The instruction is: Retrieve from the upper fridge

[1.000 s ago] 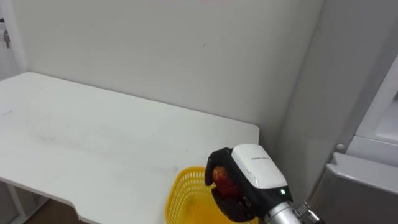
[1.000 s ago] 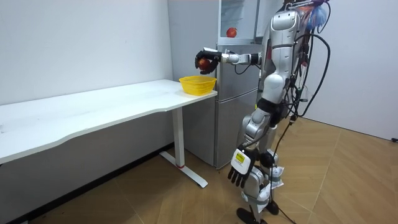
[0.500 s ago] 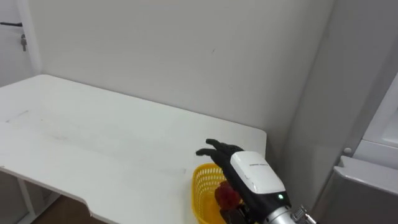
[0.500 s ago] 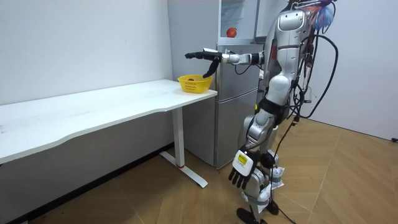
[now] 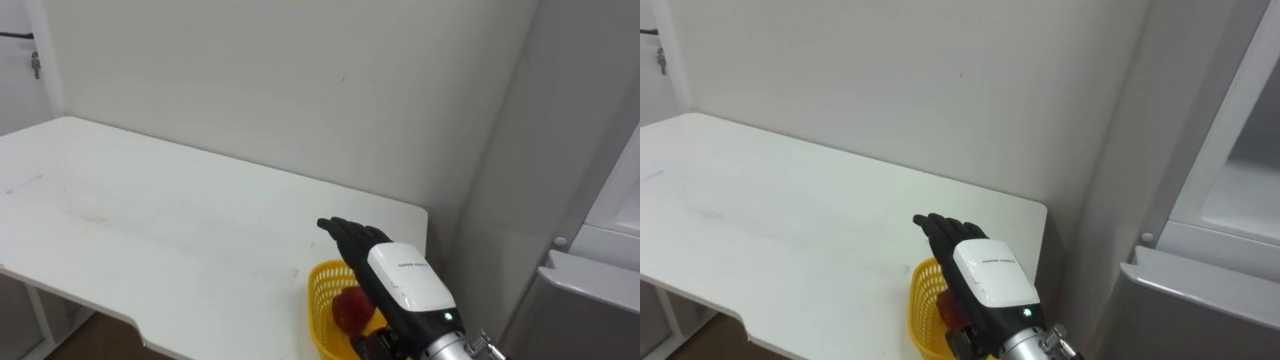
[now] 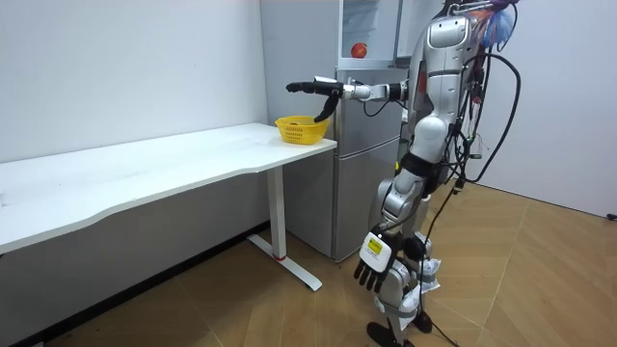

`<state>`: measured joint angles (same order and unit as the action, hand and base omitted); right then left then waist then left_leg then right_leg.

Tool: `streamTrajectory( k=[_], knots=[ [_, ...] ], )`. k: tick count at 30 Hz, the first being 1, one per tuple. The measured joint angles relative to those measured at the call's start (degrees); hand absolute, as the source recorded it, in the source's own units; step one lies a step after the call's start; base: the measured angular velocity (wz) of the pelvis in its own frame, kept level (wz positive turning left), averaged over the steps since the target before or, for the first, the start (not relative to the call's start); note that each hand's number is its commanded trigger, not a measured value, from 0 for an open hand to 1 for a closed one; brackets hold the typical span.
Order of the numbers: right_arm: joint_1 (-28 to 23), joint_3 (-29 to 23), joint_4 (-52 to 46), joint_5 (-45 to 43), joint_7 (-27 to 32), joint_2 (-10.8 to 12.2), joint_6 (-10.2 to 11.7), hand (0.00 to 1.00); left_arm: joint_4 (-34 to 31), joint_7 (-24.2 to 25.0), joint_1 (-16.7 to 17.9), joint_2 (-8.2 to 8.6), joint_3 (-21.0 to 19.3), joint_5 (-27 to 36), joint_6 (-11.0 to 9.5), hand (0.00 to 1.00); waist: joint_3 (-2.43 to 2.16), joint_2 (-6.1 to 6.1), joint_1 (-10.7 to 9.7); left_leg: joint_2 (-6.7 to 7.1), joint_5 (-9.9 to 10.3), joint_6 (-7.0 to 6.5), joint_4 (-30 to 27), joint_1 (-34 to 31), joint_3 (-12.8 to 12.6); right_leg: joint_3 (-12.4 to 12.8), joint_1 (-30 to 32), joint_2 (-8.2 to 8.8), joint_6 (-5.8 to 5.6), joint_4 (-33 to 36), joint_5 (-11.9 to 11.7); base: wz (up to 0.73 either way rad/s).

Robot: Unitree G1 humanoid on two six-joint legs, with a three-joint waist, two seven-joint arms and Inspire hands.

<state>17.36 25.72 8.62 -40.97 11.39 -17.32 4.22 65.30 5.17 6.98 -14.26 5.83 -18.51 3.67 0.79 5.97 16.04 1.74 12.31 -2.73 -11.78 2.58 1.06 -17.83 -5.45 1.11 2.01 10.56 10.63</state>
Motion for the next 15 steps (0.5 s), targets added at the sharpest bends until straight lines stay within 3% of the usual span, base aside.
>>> streamTrajectory(
  k=[15],
  knots=[
    [0.0, -0.1, -1.6, 3.2, -0.1, 0.0, 0.0, 0.0, 0.1, -0.6, -0.3, 0.07, 0.0, 0.2, 0.0, 0.0, -0.01, 0.03, -0.2, -0.02, 0.0, -0.02, 0.2, -0.1, -0.2, 0.1, 0.2, 0.01, -0.03, 0.0, 0.0, 0.0]
  ],
)
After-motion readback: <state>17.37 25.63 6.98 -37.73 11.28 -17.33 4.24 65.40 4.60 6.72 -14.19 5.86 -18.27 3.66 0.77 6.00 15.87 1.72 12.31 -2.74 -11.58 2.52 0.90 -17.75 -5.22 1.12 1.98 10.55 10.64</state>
